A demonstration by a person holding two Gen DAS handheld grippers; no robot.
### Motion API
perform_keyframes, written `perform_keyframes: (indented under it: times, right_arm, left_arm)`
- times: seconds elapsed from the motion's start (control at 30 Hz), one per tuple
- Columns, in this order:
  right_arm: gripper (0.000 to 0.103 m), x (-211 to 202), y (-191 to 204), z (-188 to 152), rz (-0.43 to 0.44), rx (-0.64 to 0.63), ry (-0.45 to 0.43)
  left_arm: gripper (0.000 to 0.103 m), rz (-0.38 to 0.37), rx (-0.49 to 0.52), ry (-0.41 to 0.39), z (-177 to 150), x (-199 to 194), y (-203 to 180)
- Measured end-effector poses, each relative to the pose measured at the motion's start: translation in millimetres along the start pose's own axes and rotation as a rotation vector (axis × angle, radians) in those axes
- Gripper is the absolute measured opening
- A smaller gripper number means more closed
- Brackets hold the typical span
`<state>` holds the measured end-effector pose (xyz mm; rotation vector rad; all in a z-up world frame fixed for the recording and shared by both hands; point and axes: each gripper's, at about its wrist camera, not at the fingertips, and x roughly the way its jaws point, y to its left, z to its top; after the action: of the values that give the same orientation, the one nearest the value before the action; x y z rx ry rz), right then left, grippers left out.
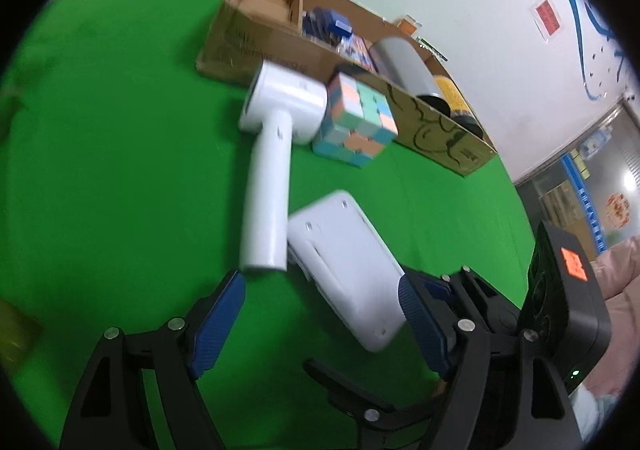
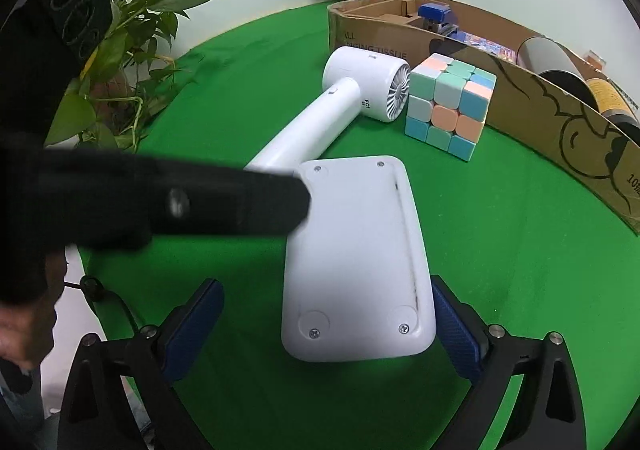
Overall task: Organize rigid objects
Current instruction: 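Grasp the white rectangular case with the left tool and lift it, then carry the white case into the box beside the stapler and release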
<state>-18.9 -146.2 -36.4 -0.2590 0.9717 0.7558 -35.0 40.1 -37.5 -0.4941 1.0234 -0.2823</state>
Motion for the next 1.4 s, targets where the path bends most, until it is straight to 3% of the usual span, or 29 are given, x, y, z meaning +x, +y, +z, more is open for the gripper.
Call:
perform_keyframes:
  times: [0.03, 0.1, 0.13, 0.17, 0.33, 0.37, 0.4, 0.57, 0.9, 1.1, 1.4]
  right_arm:
    - [0.097, 0.8, 0.5, 0.3, -0.008, -0.007, -0.001]
    - [0.081, 1.1, 0.8, 0.5, -0.043, -0.021, -0.009]
    - [0.067, 0.8, 0.4, 0.5, -0.074, -0.026, -0.014]
    - [0.064, -0.9, -2.6, 0.9, -0.105, -0.02, -0.019]
    - [0.064, -6.3, -14.8, 3.8, -0.043, 0.065, 0.004]
    - [0.064, -7.1, -13.0, 2.9, -0.036, 0.069, 0.009]
    - [0.064, -8.4, -11.4, 0.9, -0.026, 0.074, 0.009]
    - [0.063, -16.2, -4.9, -9.0, 0.009, 0.136, -0.01]
    - [0.063, -36.1, -8.1, -1.7, -0.007, 0.168, -0.09]
    - [0.063, -50.9, -26.2, 32.3, -0.023, 0.185, -0.145]
    - [0.063, -49.1, -69.6, 100.7, -0.034, 0.24, -0.16]
  left_arm:
    - [0.077, -0.018, -0.02, 0.017, -1.3, 3.8, 2.5]
    - [0.069, -0.055, -0.051, 0.05, -5.0, 10.5, 5.7]
    - [0.068, -0.065, -0.057, 0.062, -6.8, 13.4, 5.5]
    - [0.068, -0.081, -0.064, 0.07, -9.2, 15.5, 4.7]
    - [0.068, -0.108, -0.063, 0.061, -12.3, 22.4, -6.2]
    - [0.063, -0.103, -0.061, 0.062, -12.5, 23.3, -8.0]
    - [0.05, -0.11, -0.062, 0.072, -14.0, 25.8, -8.9]
    - [0.04, -0.086, -0.059, 0.063, -18.4, 25.8, -12.0]
    - [0.034, -0.048, 0.061, 0.018, -2.2, 7.5, -41.6]
    - [0.031, -0.07, 0.099, -0.037, 37.8, -0.1, -56.2]
    - [0.031, -0.071, 0.162, -0.065, 115.2, 8.8, -72.0]
